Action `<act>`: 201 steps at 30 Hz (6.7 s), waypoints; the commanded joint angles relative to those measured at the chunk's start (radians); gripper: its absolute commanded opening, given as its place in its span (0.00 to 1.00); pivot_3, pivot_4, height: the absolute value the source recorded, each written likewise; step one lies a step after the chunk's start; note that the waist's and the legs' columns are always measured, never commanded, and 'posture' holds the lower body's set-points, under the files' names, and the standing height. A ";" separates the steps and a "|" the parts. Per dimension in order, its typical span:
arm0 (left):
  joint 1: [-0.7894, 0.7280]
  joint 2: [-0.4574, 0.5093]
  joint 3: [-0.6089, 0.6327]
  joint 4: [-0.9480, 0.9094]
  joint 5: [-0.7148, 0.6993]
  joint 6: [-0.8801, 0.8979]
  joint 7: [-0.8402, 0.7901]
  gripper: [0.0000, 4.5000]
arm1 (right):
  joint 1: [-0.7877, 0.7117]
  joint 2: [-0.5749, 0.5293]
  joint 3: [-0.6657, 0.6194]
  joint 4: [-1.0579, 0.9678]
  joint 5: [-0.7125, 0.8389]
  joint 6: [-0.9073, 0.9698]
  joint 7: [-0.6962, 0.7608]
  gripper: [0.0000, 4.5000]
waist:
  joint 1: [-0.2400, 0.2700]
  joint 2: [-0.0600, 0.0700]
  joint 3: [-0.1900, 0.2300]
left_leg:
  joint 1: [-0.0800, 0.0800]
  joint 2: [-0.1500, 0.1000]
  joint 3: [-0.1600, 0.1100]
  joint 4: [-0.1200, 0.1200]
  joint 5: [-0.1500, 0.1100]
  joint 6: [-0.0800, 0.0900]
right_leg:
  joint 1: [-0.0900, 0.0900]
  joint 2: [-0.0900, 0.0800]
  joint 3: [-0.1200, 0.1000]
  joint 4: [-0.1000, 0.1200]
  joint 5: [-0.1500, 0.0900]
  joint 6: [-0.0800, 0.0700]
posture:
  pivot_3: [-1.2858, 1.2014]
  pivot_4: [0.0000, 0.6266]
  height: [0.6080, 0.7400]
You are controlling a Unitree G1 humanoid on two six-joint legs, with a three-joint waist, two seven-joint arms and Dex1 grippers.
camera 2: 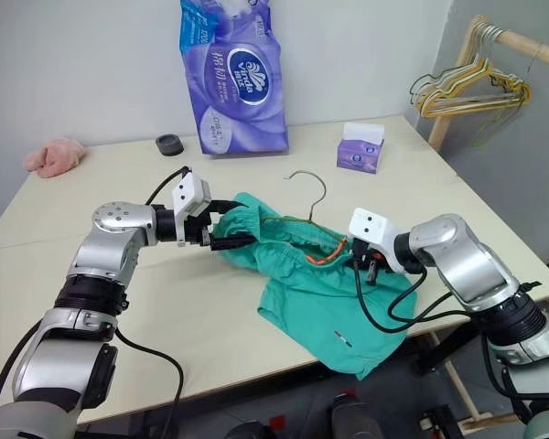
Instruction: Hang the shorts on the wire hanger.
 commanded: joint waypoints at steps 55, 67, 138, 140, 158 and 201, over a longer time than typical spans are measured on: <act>-0.084 -0.314 -0.174 -0.648 -0.204 0.508 0.166 0.86 | 0.456 -0.066 -1.206 -0.291 0.520 0.792 -0.549 0.00 | -0.020 0.003 0.001 | 0.000 0.000 0.003 0.000 -0.001 0.001 | 0.002 0.004 0.004 -0.001 -0.001 0.002 | 0.35 0.19 1.00; -0.258 -0.546 -0.240 -0.501 -0.224 0.459 0.169 0.86 | 0.540 -0.185 -1.543 -0.246 0.813 0.792 -1.121 0.00 | -0.109 0.021 0.058 | 0.007 -0.010 0.012 0.000 -0.009 0.014 | 0.016 0.000 0.010 -0.009 -0.011 0.015 | 0.30 0.34 1.00; -0.413 -0.817 -0.229 -0.176 -0.042 0.053 0.453 0.86 | 0.117 -0.223 -1.208 -0.007 0.218 0.703 -1.025 0.99 | -0.243 0.028 0.070 | 0.022 -0.014 0.043 -0.017 -0.013 0.023 | 0.025 0.001 0.050 -0.035 -0.005 0.039 | 0.33 0.15 1.00; -0.412 -0.816 -0.232 -0.176 -0.042 0.050 0.451 0.86 | 0.127 -0.219 -1.195 -0.094 0.196 0.700 -1.028 0.99 | -0.242 0.028 0.070 | 0.022 -0.014 0.043 -0.017 -0.013 0.023 | 0.025 0.001 0.050 -0.035 -0.005 0.039 | 0.33 0.16 1.00; -0.331 -0.691 -0.175 -0.098 0.067 0.053 0.638 0.86 | 0.129 -0.115 -0.826 -0.492 0.159 0.323 -0.923 0.99 | -0.251 0.026 0.071 | 0.022 -0.014 0.044 -0.017 -0.014 0.023 | 0.024 0.001 0.051 -0.034 -0.004 0.040 | 0.35 0.19 1.00; 0.449 -0.412 0.221 -0.681 0.192 0.383 1.237 0.86 | 0.268 0.564 -0.346 0.243 -0.059 -0.635 -0.741 0.99 | 0.169 -0.010 0.046 | 0.017 -0.012 0.021 -0.014 0.004 0.006 | 0.012 -0.005 0.024 -0.016 0.013 0.018 | 0.54 0.13 1.00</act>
